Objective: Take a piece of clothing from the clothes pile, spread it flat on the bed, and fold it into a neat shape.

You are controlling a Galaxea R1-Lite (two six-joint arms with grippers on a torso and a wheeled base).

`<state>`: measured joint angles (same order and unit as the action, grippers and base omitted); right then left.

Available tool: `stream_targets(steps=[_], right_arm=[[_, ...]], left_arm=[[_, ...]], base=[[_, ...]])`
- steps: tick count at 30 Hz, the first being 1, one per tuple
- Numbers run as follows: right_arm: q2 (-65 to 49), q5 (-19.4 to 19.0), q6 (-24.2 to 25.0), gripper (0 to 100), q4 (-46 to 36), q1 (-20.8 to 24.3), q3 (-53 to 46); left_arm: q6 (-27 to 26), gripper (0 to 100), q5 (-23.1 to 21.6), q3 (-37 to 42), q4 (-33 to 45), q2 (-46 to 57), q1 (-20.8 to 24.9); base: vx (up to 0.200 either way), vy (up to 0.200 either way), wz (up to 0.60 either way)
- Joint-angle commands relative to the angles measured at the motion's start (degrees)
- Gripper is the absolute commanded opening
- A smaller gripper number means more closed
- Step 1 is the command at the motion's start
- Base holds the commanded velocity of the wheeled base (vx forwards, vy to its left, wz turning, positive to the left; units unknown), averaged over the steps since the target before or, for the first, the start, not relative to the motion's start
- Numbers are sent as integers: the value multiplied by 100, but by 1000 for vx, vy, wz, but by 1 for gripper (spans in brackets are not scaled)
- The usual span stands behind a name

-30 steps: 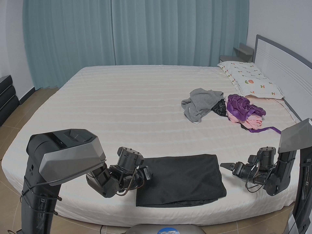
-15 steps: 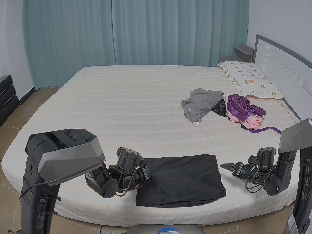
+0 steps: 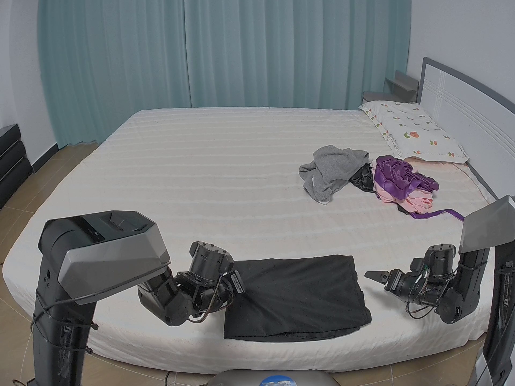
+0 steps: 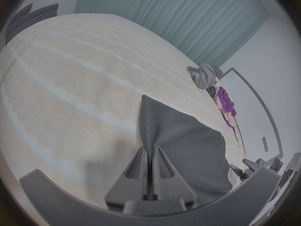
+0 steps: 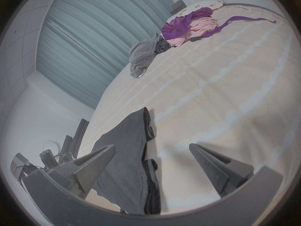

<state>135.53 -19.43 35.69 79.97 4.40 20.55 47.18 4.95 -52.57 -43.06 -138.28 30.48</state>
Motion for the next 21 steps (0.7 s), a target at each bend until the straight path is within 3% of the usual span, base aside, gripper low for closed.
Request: stream_targets(steps=[1,11,21], right_arm=[[61,-8,8,100,1,-1,-16],[87,-8,17,100,1,52,-16],[105,-8,17,100,1,96,-16]], left_arm=[[11,0,-3,1,-10,38,-33],[204,0,6,1,43,126,-33],[538,0,15,203,25,205,-42]], base=[[0,0,0],[0,0,0],[0,200,0]])
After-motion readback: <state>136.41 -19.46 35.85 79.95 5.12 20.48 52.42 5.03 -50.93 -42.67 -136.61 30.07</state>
